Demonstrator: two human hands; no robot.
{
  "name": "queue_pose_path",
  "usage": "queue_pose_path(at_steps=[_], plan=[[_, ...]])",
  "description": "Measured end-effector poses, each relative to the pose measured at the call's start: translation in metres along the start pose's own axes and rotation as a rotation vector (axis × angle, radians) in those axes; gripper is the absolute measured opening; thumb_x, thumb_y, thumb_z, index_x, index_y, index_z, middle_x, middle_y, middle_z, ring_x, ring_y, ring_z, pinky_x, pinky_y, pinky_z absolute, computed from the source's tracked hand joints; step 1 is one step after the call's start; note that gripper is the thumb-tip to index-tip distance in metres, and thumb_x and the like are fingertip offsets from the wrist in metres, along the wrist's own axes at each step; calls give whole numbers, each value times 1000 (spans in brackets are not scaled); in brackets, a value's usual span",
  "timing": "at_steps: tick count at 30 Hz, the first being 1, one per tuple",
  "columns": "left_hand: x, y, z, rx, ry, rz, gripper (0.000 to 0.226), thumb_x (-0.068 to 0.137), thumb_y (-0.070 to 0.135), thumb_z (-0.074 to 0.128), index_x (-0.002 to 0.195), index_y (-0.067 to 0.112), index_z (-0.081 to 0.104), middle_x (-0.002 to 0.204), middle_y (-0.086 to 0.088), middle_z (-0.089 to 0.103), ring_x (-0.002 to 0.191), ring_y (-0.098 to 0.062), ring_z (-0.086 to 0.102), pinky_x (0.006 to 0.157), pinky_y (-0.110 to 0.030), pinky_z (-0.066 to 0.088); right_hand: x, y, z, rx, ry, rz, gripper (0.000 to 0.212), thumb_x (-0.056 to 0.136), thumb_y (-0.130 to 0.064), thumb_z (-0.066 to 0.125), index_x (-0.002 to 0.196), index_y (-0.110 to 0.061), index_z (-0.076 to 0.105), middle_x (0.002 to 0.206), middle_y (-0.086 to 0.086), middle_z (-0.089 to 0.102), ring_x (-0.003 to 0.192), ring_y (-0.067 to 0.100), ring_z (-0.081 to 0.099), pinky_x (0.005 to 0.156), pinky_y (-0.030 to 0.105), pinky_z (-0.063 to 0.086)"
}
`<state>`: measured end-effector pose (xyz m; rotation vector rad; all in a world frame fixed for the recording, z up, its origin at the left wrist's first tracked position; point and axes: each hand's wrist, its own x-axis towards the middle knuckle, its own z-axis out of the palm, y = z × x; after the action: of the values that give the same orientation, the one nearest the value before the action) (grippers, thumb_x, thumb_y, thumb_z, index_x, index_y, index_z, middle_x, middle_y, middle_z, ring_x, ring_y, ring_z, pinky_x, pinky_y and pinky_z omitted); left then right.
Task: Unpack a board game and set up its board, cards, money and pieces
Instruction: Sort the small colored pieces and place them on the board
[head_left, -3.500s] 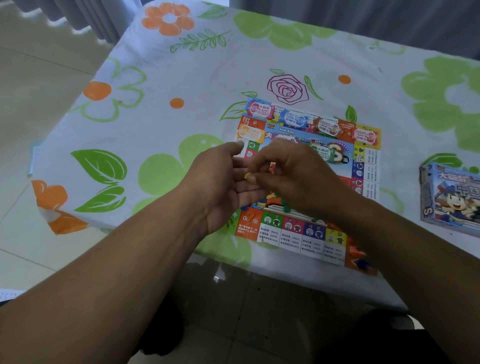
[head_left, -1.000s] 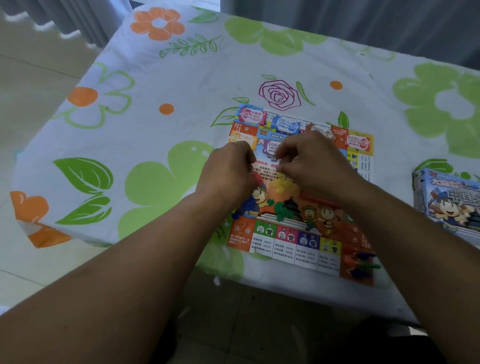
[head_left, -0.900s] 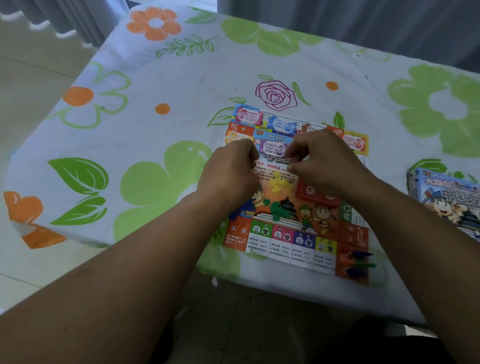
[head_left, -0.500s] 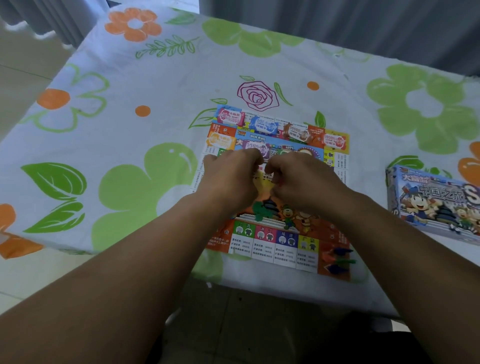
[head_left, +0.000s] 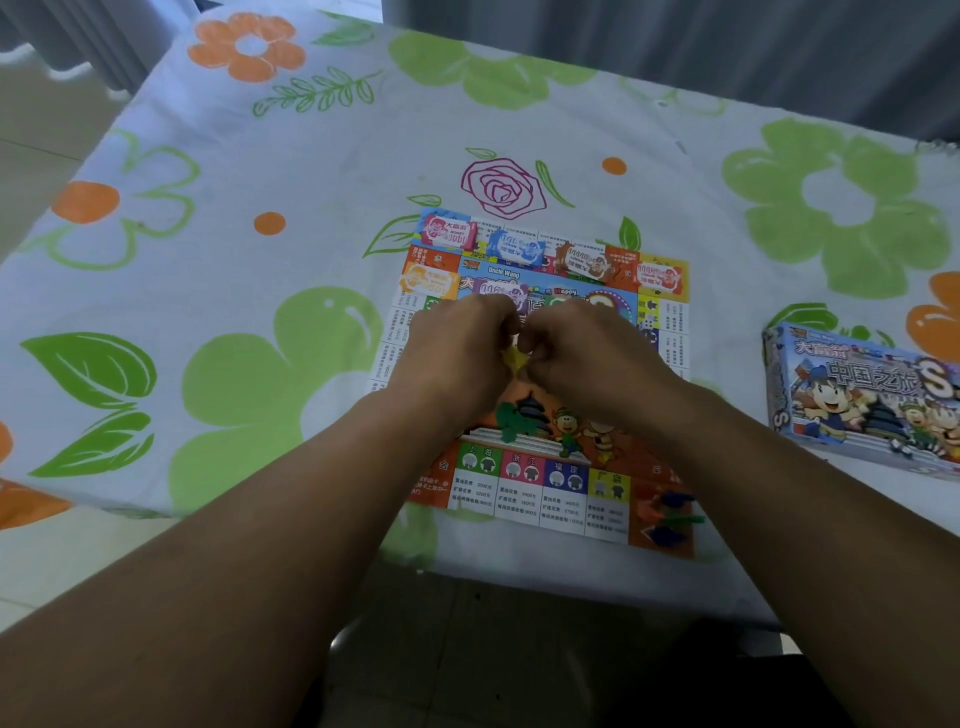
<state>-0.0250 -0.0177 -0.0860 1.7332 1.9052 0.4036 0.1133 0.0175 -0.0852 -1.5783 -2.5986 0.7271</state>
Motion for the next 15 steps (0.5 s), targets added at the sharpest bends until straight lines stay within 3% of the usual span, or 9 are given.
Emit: queue_pose_path(at_steps=[7,15], plan=[[1,-2,1,-19,-4,-25,30,80,6,72,105,23,67,100,-1,71,96,-23,64,85,-42,56,-1,0,-7,-25,-11,17,24,87,-12,67,109,-20,69,106,1,66,94,22,63,80,43,56],[0,1,0,-43,-4,-29,27,81,5,71,102,21,69,96,-1,71,92,-22,65,83,-41,56,-2,-3,-5,-46,-9,-8,16,89,-10,61,101,-18,68,100,4,64,89,24,62,72,38,53]])
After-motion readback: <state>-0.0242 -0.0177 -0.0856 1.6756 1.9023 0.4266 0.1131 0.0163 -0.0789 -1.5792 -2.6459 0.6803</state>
